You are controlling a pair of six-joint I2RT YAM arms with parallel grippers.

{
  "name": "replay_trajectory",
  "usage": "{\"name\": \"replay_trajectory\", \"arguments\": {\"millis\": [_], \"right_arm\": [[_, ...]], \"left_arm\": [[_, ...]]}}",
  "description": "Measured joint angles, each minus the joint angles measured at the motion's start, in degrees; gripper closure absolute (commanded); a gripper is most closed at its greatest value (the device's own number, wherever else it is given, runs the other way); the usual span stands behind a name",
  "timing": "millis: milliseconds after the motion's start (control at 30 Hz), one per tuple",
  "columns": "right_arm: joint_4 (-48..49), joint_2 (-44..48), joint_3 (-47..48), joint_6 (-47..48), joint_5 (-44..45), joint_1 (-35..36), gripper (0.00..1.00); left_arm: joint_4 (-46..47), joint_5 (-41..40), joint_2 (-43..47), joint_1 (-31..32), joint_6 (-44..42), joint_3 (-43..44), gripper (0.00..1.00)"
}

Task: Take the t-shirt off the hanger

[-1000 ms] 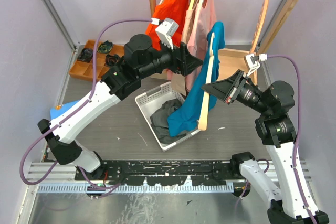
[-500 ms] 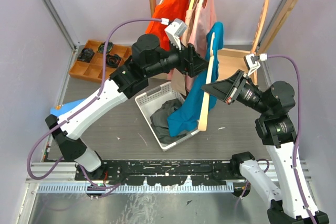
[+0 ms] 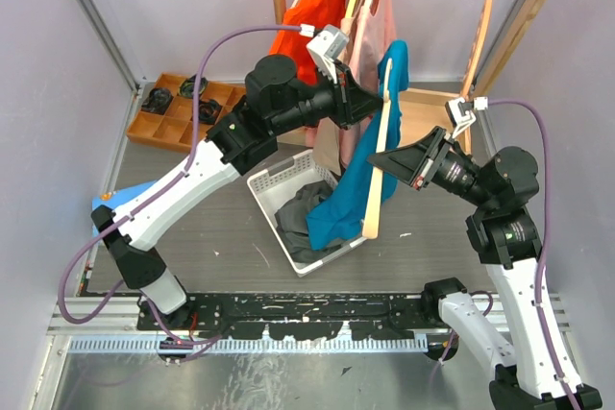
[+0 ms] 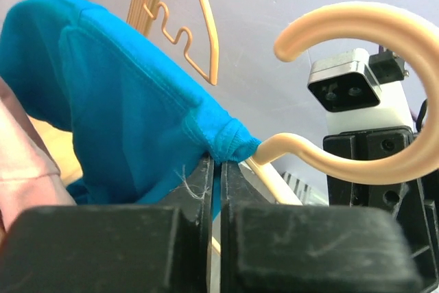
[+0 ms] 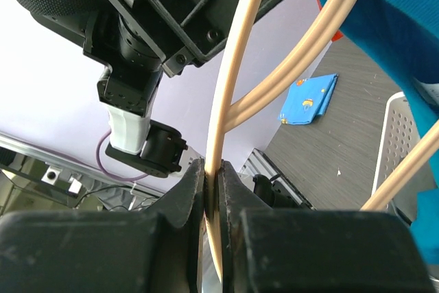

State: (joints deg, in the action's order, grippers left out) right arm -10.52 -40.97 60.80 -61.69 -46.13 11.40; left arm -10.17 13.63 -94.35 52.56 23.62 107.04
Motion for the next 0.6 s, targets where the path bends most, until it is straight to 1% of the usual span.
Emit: {"name": "replay_trajectory", "arguments": {"millis": [200,333,400,600], "right_arm": [[0.24,0.17,0.00,0.00,0.15,0.00,1.00],[0.15,0.74,-0.07,0.07,0.20,0.00,0.99],[0.11,1.33,-0.35,0.11,0.20,0.00,0.99],[-1.79,3.52,-1.11,1.14,-0.04,0.00,0.99]], "left_arm": [[-0.20,-0.24,-0.61,0.00,-0.39,1.86,1.00],[-1.79,-3.30,-1.09,0.07,-1.05,3.89,1.00],[-3.30,-5.57,-1.44,0.09,-1.57,5.68,1.00],[-7.34,-12.44,-5.14,0.09,-3.74,15.45,1.00]]}}
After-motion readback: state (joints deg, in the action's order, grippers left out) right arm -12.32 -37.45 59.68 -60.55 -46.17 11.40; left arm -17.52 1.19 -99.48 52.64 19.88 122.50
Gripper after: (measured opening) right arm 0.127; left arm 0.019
